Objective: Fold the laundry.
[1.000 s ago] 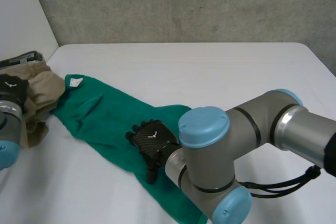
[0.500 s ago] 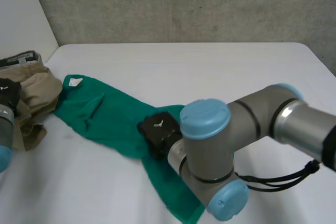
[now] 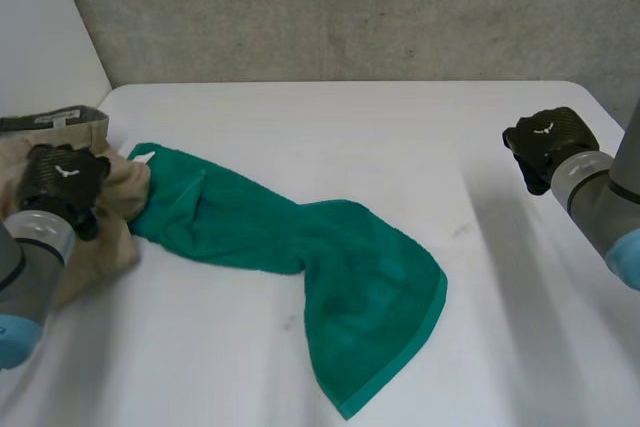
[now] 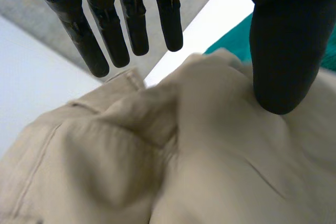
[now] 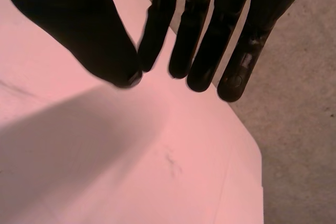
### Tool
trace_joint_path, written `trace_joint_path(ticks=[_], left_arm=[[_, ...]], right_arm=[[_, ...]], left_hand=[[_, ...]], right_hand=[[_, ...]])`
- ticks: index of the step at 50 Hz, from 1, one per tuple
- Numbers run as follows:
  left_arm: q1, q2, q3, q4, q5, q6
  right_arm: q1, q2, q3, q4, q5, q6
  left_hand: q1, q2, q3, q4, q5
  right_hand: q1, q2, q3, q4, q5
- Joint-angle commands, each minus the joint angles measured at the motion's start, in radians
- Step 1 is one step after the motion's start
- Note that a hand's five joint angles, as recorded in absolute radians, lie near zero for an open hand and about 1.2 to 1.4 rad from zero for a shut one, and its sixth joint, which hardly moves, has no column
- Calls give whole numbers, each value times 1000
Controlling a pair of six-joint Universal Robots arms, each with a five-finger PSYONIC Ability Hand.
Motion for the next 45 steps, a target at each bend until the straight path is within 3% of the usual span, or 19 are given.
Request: trace_joint_path(ticks=[1,4,10,16,23,29,33,39,45], left_arm=[[-49,-3,5,10,-2,7],[-45,-6,8,12,-2,14],[-26,-12,8,25,-8,14],[6,-32,3,54,-39,16],[14,-33,-4,54,-42,16],[12,-23,-8,51,-43,13],[9,-6,-8,50,-43,4],[6,7,-6,50,-43,2],[3,37,-8,44,-43,1]], right_arm=[[96,-8,45,9,-73,247],[200,-34,37,10,-119,379],[346,-15,-15,12,-151,484],[490,179,-165,29,-133,489],[504,351,-310,65,-62,480],[504,393,-345,65,-61,480],[504,396,-360,73,-59,475],[484,364,-357,157,-53,424],[334,224,-259,187,-53,317]], left_hand=[[9,12,10,22,25],[-20,-17,-19,-7,-4],[-29,-26,-29,-16,-13],[-20,-17,-20,-7,-4],[-11,-8,-11,1,5],[-23,-20,-23,-10,-7],[-26,-23,-26,-13,-10],[-44,-41,-43,-31,-28],[-82,-79,-81,-69,-66]], right_hand=[[-652,-837,-846,-851,-837],[-789,-973,-983,-988,-974],[-789,-973,-983,-988,-974],[-789,-973,-983,-988,-974],[-776,-960,-970,-975,-961],[-427,-612,-621,-627,-613],[432,247,237,232,246],[433,248,239,233,248],[433,248,239,233,248]])
